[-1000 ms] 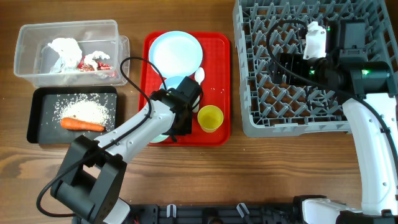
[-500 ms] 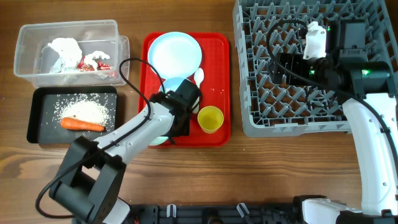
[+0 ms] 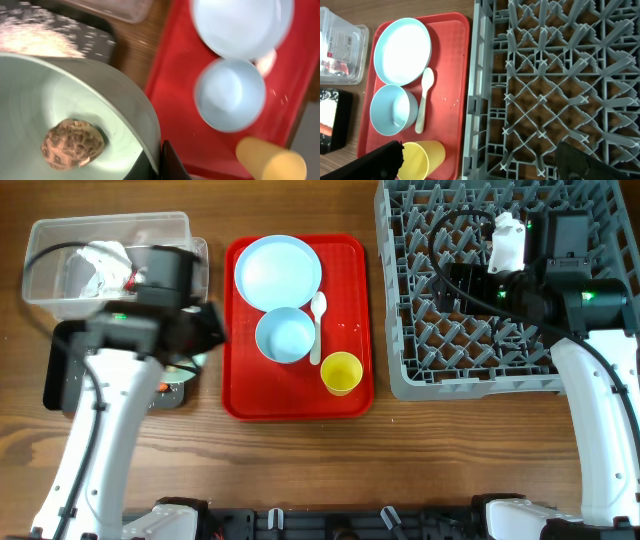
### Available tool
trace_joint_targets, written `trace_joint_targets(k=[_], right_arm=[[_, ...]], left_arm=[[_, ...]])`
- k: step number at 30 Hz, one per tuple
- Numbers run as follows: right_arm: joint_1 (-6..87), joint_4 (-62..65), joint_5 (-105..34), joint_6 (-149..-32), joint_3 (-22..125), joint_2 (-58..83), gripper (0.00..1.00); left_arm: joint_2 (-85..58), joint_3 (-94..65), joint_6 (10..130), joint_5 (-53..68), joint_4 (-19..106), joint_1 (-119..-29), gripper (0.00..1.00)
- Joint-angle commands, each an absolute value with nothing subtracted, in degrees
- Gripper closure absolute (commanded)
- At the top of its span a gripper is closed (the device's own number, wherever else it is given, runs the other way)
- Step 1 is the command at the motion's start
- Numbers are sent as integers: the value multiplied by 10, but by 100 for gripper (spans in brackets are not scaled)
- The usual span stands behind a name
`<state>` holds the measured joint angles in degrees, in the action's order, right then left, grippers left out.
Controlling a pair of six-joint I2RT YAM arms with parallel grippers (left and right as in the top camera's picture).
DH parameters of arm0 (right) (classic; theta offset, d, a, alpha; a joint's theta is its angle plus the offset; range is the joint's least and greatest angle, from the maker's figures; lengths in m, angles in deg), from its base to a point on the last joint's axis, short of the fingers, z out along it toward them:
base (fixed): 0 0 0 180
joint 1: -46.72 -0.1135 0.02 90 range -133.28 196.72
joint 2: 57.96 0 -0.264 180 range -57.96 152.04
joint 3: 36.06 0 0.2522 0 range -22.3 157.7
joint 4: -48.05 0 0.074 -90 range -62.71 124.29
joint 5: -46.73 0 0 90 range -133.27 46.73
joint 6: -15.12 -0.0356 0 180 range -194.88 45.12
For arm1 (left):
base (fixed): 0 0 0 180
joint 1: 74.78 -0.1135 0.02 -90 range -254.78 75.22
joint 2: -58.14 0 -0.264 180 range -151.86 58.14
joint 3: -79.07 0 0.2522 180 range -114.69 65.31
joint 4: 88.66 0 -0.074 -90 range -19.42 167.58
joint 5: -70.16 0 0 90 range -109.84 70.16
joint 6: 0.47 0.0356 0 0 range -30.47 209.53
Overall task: Sort waste into correct bins and load items into the dishwasher rack
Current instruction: 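Carry the green bowl over the black tray and tip out its food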
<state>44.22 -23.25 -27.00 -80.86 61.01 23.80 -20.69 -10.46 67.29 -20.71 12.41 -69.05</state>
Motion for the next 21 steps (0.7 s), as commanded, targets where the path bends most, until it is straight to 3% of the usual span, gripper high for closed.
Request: trace_joint_targets(k=[1,10,16,21], right_arm=[[444,-230,-267,-810,618,242,0],[444,-219,-266,-810,618,242,0],[444,-222,-266,-811,618,242,0],[444,-226,-267,-811,618,242,0]], left_arm=[[-202,-98,761,-100,141,-831,96],[-277,-31,961,282,226,-1111,96],[-427,-31,1031,502,228,-1204,96],[-511,-31,1028,645,225,-1223,96]])
